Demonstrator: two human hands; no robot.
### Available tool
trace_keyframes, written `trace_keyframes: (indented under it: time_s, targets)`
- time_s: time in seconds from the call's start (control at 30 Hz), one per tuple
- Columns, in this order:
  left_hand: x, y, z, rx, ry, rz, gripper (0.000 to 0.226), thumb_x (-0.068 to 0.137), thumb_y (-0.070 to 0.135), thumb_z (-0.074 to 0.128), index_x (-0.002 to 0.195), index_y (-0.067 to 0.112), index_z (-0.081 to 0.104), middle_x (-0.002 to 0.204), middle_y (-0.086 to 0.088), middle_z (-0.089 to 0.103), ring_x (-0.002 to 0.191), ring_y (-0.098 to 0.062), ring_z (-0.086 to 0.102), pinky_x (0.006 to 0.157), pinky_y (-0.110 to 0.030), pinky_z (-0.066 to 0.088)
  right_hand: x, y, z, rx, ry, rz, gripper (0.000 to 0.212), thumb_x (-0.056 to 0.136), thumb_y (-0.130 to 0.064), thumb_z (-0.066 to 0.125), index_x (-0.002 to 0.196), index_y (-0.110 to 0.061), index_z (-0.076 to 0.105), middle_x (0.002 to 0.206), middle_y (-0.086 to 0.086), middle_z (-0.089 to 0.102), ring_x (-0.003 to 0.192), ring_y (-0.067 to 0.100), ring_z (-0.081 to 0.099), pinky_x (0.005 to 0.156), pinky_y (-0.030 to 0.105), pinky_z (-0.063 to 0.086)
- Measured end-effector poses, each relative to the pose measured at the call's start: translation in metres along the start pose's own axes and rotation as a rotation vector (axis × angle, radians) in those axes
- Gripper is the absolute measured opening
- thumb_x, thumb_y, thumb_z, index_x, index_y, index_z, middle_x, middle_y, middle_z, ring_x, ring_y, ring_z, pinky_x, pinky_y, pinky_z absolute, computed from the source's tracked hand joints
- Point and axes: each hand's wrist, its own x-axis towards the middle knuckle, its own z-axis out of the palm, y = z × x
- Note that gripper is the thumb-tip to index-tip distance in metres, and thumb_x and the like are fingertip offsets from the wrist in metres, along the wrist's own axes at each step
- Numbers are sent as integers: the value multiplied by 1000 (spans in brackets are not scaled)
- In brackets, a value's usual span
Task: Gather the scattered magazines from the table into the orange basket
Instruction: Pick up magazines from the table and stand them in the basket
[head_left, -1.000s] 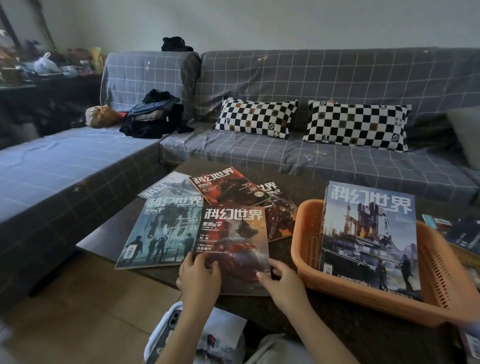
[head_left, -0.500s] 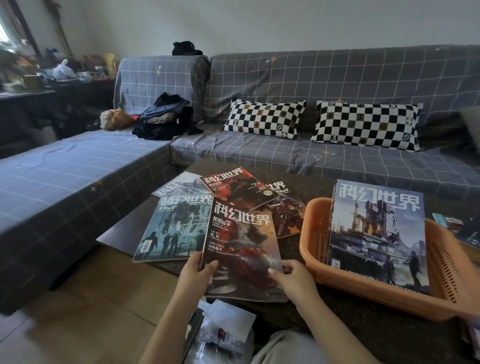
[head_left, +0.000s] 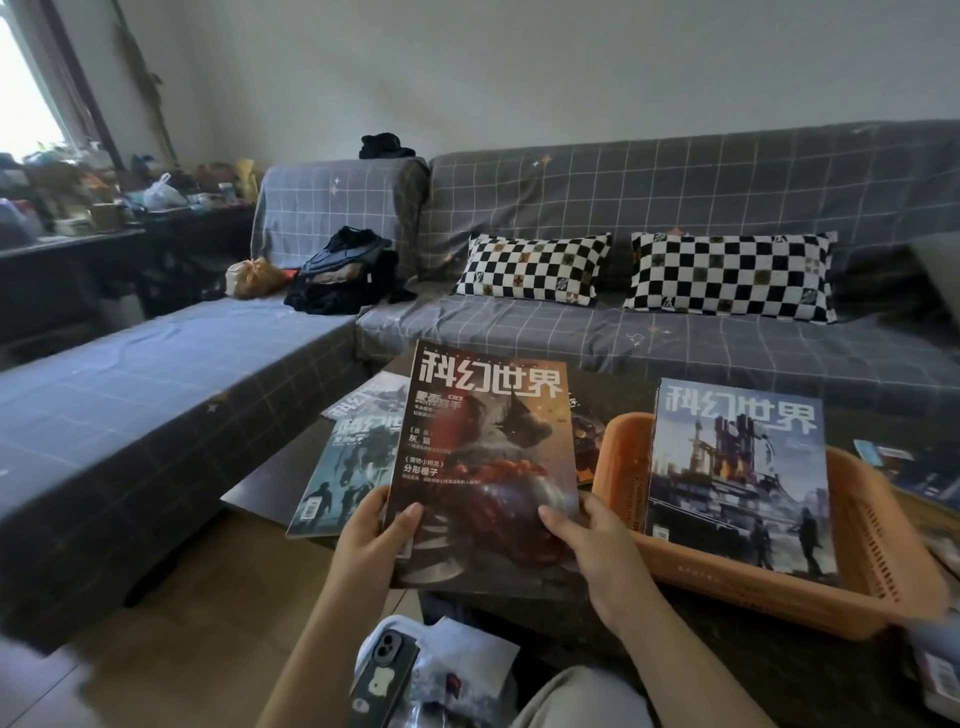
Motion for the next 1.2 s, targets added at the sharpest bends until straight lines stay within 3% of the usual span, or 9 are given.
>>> trace_keyframes:
  time_s: [0.27, 0.43, 0.6, 0.7, 0.8, 0.9, 1.0, 1.1, 1.2]
  targets:
    - [6, 16, 61, -24, -108, 85, 22, 82, 21, 66, 103, 18, 65, 92, -13, 74, 84, -33, 70, 77, -47, 55, -12, -28, -57, 60, 103, -118, 31, 84, -20, 67, 112, -24, 56, 107, 0, 66, 103, 21, 60, 98, 49, 45]
    - [10, 11, 120, -58, -180, 68, 17, 91, 9, 60, 106, 16, 65, 93, -9, 76, 83, -24, 73, 65, -28, 57, -11, -32, -110, 21, 231, -141, 31, 83, -23, 68, 111, -25, 56, 113, 1, 62, 107, 21, 56, 98, 47, 45]
    - [17, 0, 181, -10, -261, -32, 17, 92, 14, 61, 109, 17, 64, 96, -5, 76, 87, -23, 73, 69, -33, 57, -3, -25, -164, 5, 343, -90, 38, 84, -18, 66, 119, -19, 53, 111, 4, 62, 100, 21, 60, 91, 46, 50]
    - [23, -8, 215, 63, -305, -72, 20, 93, 17, 61, 112, 23, 64, 96, 3, 76, 88, -15, 73, 70, -29, 57, 3, -19, -191, -61, 440, -42, 39, 85, -18, 66, 121, -17, 52, 108, 5, 62, 96, 21, 61, 87, 43, 52]
    - [28, -11, 242, 185, -350, -92, 21, 93, 24, 60, 96, 45, 62, 93, 15, 74, 87, -4, 70, 75, -26, 55, 10, -16, -210, -203, 535, -33, 33, 85, -19, 65, 116, -13, 55, 101, 3, 63, 83, 12, 58, 69, 27, 47]
    - [38, -15, 260, 468, -315, -14, 8, 93, 30, 59, 93, 37, 63, 86, 17, 71, 74, 6, 65, 62, -15, 45, 19, -16, -220, -283, 584, 10, 30, 85, -21, 64, 113, -13, 57, 101, 4, 63, 85, 15, 57, 74, 30, 46]
    - [45, -22, 270, 623, -302, 45, 11, 92, 29, 61, 103, 28, 63, 84, 15, 69, 74, 1, 63, 57, -16, 43, 24, -15, -226, -481, 582, 46, 25, 85, -29, 63, 107, -17, 57, 89, -1, 61, 84, 18, 59, 77, 37, 49]
    - [48, -26, 272, 709, -231, 80, 27, 90, 24, 64, 117, 26, 57, 90, 15, 64, 78, -1, 61, 59, -17, 46, 26, -13, -228, -514, 575, 0, 31, 86, -23, 62, 115, -15, 55, 100, 5, 63, 90, 22, 60, 77, 37, 50]
    - [50, -25, 274, 799, -133, 73, 36, 92, 21, 60, 127, 24, 51, 111, 4, 63, 90, -10, 64, 73, -30, 57, 27, -15, -226, -652, 610, 74, 29, 87, -28, 59, 113, -17, 55, 85, -2, 59, 73, 13, 57, 57, 25, 41]
